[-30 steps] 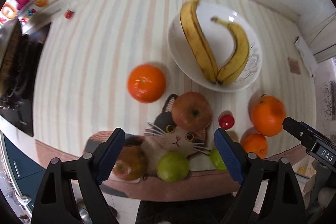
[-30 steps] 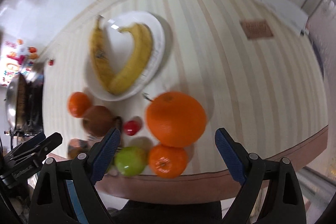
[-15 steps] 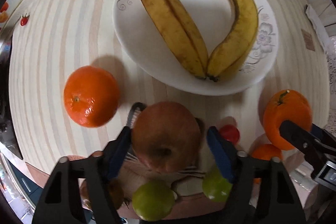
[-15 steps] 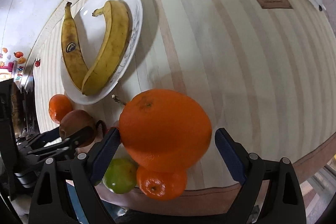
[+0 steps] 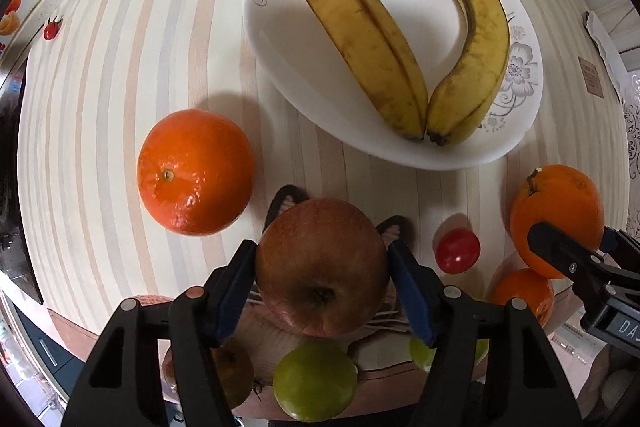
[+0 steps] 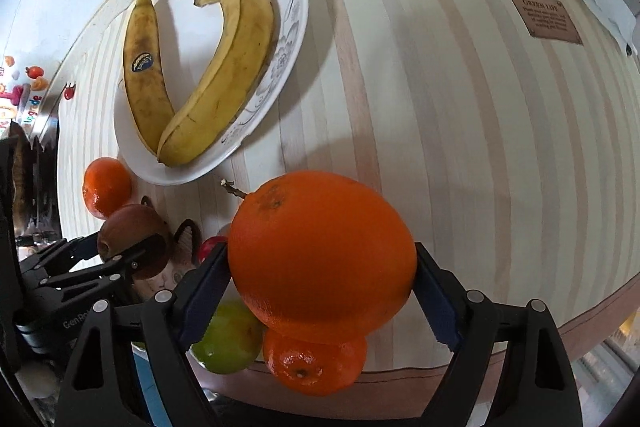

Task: Organize fruits
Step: 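Grasp the red apple with the left gripper while the right gripper grasps the large orange, then place the apple and orange onto the plate beside the bananas, open both grippers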

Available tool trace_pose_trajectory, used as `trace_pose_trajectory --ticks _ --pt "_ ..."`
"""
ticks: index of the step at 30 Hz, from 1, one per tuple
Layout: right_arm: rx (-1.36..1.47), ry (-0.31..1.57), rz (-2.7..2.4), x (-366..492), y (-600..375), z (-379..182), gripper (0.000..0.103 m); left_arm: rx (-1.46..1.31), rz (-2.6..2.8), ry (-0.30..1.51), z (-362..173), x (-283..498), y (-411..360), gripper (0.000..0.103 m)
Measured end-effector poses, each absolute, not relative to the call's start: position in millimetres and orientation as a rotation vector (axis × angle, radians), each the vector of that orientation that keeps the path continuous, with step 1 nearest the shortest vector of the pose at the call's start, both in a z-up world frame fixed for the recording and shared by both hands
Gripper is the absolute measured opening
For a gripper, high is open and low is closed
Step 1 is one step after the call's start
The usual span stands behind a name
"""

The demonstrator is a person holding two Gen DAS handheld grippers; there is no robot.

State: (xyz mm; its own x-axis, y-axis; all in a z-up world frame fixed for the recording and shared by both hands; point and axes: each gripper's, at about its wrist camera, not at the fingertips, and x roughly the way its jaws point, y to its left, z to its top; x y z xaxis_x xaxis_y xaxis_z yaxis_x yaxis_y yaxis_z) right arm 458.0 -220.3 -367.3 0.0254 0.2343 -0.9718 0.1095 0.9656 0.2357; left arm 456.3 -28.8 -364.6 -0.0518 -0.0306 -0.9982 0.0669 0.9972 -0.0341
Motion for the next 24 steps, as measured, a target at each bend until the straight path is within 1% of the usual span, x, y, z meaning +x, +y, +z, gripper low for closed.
trace_pose_trajectory --ticks 5,11,16,20,24 --pt "0.243 1.530 0.108 464 -220 -365 0.088 0.015 -0.078 1.614 -367 469 -29 0.064" --pt "0.246 1.507 0.102 457 -220 -361 0.087 -0.021 -0.095 1.571 -354 468 -22 0.064" --pt "0.289 1.490 0.128 451 -219 -350 0.087 -0.069 -0.124 1.529 -322 467 -8 0.064" --pt "0.325 1.452 0.162 451 -221 -326 0.087 -0.130 -0.142 1.482 -289 476 10 0.064" --pt "0.339 1.398 0.210 463 -215 -297 0.087 -0.169 -0.159 1.433 -259 505 19 0.064"
